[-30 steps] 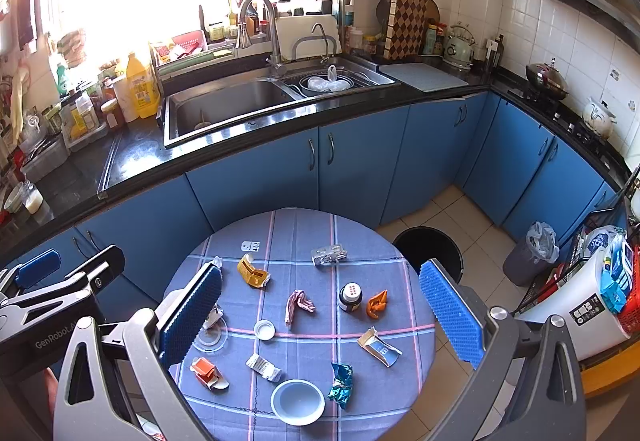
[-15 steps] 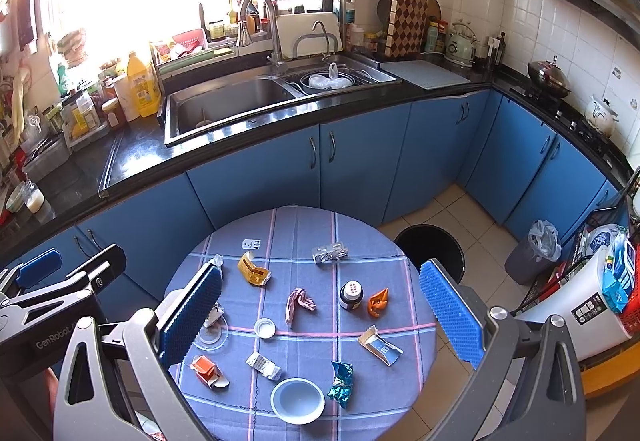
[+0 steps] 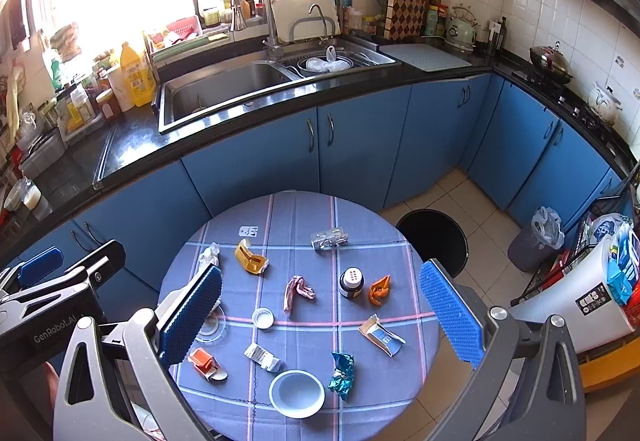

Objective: Collect trash

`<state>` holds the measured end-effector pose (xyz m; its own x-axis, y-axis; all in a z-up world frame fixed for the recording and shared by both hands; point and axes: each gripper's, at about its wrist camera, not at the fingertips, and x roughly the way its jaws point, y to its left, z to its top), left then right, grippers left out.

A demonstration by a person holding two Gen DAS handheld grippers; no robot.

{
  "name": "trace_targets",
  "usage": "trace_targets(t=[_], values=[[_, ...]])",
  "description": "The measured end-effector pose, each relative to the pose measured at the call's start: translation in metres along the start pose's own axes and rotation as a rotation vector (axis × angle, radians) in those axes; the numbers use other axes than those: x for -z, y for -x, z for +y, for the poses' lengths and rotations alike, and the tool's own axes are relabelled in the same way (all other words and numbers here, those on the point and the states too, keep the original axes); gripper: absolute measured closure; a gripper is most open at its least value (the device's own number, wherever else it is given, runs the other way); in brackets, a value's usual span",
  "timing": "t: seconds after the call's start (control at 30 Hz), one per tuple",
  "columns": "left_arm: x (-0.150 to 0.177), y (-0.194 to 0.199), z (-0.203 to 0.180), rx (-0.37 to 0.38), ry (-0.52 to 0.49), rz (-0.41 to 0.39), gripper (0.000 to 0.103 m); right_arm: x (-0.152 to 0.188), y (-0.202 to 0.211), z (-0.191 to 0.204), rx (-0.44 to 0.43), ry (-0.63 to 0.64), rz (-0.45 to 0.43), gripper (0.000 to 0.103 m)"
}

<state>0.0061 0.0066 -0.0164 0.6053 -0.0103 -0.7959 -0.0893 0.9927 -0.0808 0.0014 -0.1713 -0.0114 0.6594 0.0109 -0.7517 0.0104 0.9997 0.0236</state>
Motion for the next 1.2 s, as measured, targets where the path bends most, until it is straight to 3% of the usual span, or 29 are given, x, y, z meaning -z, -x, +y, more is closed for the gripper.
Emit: trace_targets(t=[0.23,0.37,0.5,0.67,0.8,0.93,1.2], values=[[-0.001,-0.021,-0.001,0.019,-0.002,0.021,0.003,0.001,-0.021,-0.004,0.013,0.024,-0.011,0.006],[0.002,-0.046,0.006,0.049,0.014,0.021,0.003,0.006,-0.048,-0.012,-0.009,0.038,-0.016,0.006],[0.013,-0.077,0.008,0.032,-0.007,0.04,0.003,0.018,-0.08,-0.019,0.006,0.048,-0.012,0.006],[0.043,-0.126,0.018,0.01,-0.022,0.08,0.003,0.051,-0.115,-0.029,-0.004,0.047,0.009,0.006],[0.079,-0.157,0.025,-0.019,-0.022,0.129,0.005,0.092,-0.147,-0.03,-0.019,0.053,0.102,0.006],[0.115,-0.182,0.03,-0.041,-0.026,0.172,0.01,0.136,-0.168,-0.024,-0.048,0.083,0.162,0.006],[0.18,-0.207,0.037,-0.07,-0.017,0.211,0.026,0.193,-0.182,-0.005,-0.077,0.184,0.172,0.009]])
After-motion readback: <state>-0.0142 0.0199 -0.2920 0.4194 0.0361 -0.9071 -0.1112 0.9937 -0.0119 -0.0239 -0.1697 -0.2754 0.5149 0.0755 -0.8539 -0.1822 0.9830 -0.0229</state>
